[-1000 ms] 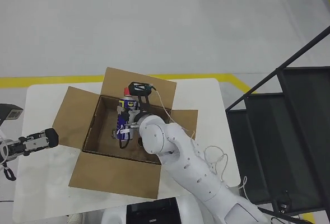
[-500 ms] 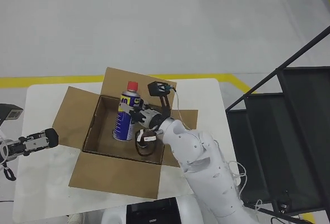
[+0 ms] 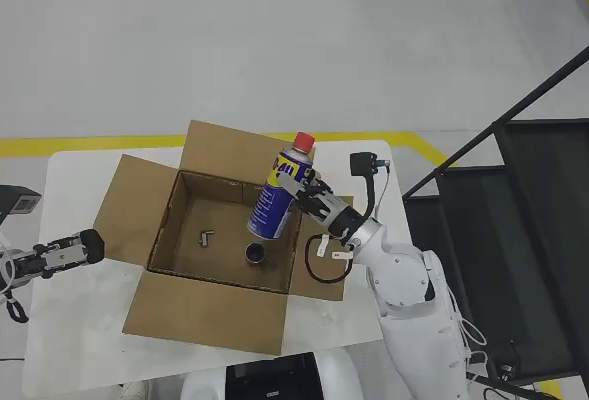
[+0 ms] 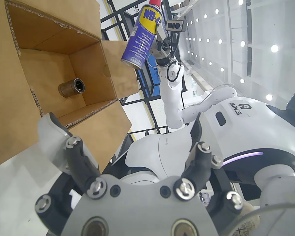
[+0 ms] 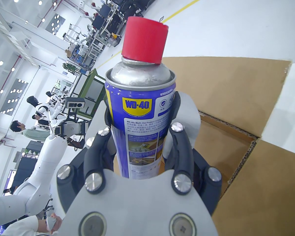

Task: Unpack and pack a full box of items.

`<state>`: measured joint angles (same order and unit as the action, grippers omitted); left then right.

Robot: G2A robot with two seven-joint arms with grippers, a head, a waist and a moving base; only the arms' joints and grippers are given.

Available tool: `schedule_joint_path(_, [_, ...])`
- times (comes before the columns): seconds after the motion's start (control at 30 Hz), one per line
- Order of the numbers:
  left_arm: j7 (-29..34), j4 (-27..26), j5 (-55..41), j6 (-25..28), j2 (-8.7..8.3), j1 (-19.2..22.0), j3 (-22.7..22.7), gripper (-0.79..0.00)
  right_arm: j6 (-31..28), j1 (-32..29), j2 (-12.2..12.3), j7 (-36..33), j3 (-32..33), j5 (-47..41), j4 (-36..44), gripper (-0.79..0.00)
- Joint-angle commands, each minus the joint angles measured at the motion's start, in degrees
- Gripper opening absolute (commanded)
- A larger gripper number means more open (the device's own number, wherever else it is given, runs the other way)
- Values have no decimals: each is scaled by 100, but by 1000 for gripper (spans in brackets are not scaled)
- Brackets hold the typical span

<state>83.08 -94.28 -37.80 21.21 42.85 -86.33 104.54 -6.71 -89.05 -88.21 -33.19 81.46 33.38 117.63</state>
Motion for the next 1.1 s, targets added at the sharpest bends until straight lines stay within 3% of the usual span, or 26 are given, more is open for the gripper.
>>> schedule_joint_path(0.0, [0,0,0,0,0,0,0,0,-87,-144,29,75,138,-74,63,-785])
schedule_joint_path(0.83, [0,0,0,0,0,0,0,0,-104,-268,63,83,200,-117,135,-785])
schedule_joint_path(1.07, [0,0,0,0,0,0,0,0,-411,-231,123,1146,944,-376,292,-785])
